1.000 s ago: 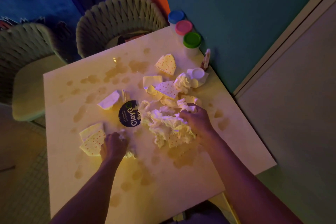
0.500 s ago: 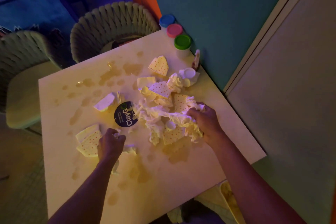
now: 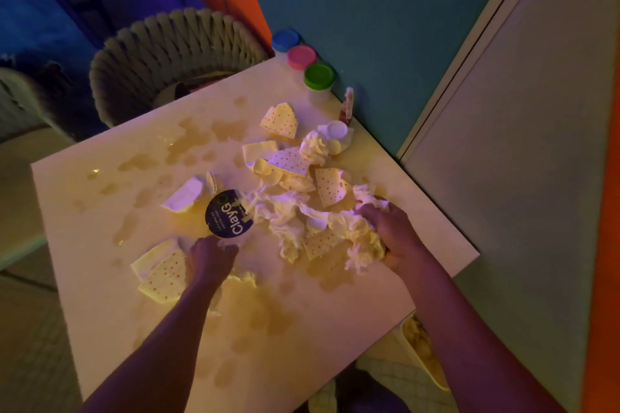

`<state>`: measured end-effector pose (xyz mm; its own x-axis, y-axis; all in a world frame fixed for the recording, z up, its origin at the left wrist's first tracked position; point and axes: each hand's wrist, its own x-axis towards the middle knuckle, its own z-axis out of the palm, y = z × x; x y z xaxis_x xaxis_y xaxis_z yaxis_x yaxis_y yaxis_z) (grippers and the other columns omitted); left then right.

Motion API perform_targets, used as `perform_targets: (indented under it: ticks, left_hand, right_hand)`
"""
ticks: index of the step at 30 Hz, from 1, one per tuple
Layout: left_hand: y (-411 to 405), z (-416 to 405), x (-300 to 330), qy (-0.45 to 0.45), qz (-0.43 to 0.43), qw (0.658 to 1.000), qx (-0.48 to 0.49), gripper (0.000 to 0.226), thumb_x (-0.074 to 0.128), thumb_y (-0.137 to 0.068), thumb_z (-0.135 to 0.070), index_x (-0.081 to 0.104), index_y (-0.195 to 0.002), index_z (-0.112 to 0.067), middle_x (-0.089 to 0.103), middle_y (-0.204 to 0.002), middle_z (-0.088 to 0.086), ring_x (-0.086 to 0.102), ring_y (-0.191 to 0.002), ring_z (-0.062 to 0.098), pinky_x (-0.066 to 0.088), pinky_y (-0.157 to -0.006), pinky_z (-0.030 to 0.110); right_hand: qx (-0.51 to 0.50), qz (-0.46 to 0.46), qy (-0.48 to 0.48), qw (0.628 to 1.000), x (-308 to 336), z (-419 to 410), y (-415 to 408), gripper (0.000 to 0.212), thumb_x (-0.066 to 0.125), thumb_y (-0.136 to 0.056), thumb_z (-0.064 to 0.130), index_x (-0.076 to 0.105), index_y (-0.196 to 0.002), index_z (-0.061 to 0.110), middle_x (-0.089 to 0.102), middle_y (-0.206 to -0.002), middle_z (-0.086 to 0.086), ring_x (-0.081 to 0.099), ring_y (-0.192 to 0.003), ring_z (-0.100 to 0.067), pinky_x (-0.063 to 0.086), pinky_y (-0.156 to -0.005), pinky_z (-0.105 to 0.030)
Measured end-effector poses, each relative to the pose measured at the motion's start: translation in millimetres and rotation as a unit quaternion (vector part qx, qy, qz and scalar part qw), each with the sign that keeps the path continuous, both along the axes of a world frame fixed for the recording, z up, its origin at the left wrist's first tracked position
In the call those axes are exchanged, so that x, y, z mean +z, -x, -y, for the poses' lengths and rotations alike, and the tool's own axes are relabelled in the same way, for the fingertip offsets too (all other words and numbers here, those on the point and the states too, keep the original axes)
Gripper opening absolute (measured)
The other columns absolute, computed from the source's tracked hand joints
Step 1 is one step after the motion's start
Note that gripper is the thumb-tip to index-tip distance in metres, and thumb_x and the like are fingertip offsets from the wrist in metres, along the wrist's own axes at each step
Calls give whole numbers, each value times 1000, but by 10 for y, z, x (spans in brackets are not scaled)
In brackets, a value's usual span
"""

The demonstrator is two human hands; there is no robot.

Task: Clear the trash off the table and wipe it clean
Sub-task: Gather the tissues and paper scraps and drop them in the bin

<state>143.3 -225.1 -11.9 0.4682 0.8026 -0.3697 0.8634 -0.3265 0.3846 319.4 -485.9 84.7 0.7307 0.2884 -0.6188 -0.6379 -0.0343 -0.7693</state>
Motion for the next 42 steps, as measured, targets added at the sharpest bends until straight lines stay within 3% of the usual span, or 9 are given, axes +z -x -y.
perform_targets:
  ticks: [6,12,16,23,29,33,35,38,42]
  left_hand:
    - [-198,280,384,50,126,982,-130,33,71,-78,-23,68,-111,-26,71,-95,7,67,-89,31,46,-70,30]
    - [-453,644,704,75,179,910,-365,58,61,-86,-31,46,-139,-49,64,-77,-7,63,-75,16,49,-71,28]
    - [-508,798,696,67,202,890,-403,16,63,-91,-29,68,-106,-25,65,-89,0,62,-84,24,46,-70,31]
    - [-459,666,578,25,243,904,-352,13,62,-89,-30,72,-95,-25,67,-92,-5,65,-82,22,53,-70,34]
    - [-426,353,548,-23,227,946,-232,9,68,-86,-20,70,-87,-12,65,-87,7,62,-77,29,41,-67,31]
    - [-310,112,520,6,220,969,-113,11,68,-82,-26,67,-77,-16,64,-76,3,62,-69,29,48,-64,32]
    - [-240,35,552,40,229,972,-48,16,68,-82,-33,71,-88,-19,68,-73,4,66,-58,28,57,-58,37]
    - [-149,-19,612,67,235,970,12,17,70,-86,-29,72,-95,-16,69,-69,10,63,-43,21,51,-43,26]
    - [-56,-82,609,83,216,972,36,14,74,-81,-28,69,-92,-21,70,-75,8,65,-44,21,56,-49,32]
  right_hand:
    - [-21,-24,-26,999,-14,-48,250,16,63,-81,-3,70,-90,9,57,-79,-18,50,-66,-29,50,-56,-41]
    - [-43,-23,-34,998,-26,-125,412,21,64,-82,-1,69,-99,10,64,-82,-14,57,-71,-29,50,-61,-42]
    - [-43,-15,-39,998,-8,-109,474,21,64,-81,0,73,-97,12,65,-88,-15,58,-79,-30,49,-62,-38]
    - [-34,-3,-4,999,12,-145,614,22,63,-81,-3,71,-99,7,56,-81,-17,52,-61,-27,49,-45,-31]
    - [-45,5,-9,999,-28,-57,601,23,61,-81,-4,72,-96,11,59,-82,-16,54,-74,-28,49,-61,-35]
    - [-49,-5,-8,999,-64,62,549,25,61,-80,-3,73,-94,13,57,-79,-14,52,-69,-25,47,-61,-34]
    - [-48,-12,-11,999,-67,94,533,24,61,-79,-3,73,-94,11,55,-76,-13,50,-63,-24,47,-58,-34]
    - [-50,-26,-20,998,-74,110,508,25,61,-80,-3,71,-99,9,55,-72,-12,50,-57,-24,47,-54,-34]
    - [-48,-40,-31,998,-102,70,481,25,62,-80,-3,69,-103,7,55,-74,-13,51,-57,-25,49,-51,-32]
